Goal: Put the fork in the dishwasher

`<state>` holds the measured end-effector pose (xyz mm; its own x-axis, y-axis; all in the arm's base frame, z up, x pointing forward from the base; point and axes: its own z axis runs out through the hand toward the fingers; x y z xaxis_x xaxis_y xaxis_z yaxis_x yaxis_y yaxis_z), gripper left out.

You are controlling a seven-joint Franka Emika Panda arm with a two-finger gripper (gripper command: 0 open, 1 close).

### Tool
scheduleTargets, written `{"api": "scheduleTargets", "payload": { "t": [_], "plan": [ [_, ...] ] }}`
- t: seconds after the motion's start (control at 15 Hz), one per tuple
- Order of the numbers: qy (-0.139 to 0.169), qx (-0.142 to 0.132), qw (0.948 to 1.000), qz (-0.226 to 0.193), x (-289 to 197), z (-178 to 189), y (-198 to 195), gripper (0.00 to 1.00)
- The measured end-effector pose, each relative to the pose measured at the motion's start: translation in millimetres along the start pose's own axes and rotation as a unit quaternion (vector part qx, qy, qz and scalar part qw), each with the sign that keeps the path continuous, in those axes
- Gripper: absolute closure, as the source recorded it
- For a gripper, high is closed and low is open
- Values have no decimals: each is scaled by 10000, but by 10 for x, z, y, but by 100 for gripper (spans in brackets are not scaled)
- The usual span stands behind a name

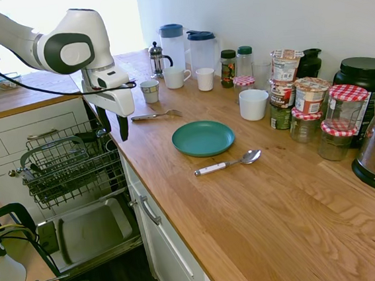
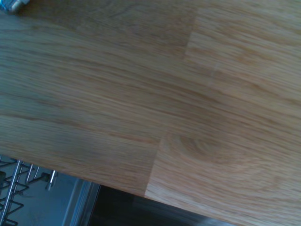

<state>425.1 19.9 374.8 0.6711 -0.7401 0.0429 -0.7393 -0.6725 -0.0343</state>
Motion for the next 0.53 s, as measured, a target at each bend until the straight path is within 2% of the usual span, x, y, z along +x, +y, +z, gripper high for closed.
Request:
{"api": "scheduleTargets", "payload": {
  "t": [0.2, 0.4, 0.53],
  "plan": [
    [13, 16, 10000, 67, 0, -19, -29, 0],
    [-33, 307, 9989, 364, 30, -153, -207, 0],
    [-28, 378, 9975, 590, 47, -173, -344, 0]
  ]
}}
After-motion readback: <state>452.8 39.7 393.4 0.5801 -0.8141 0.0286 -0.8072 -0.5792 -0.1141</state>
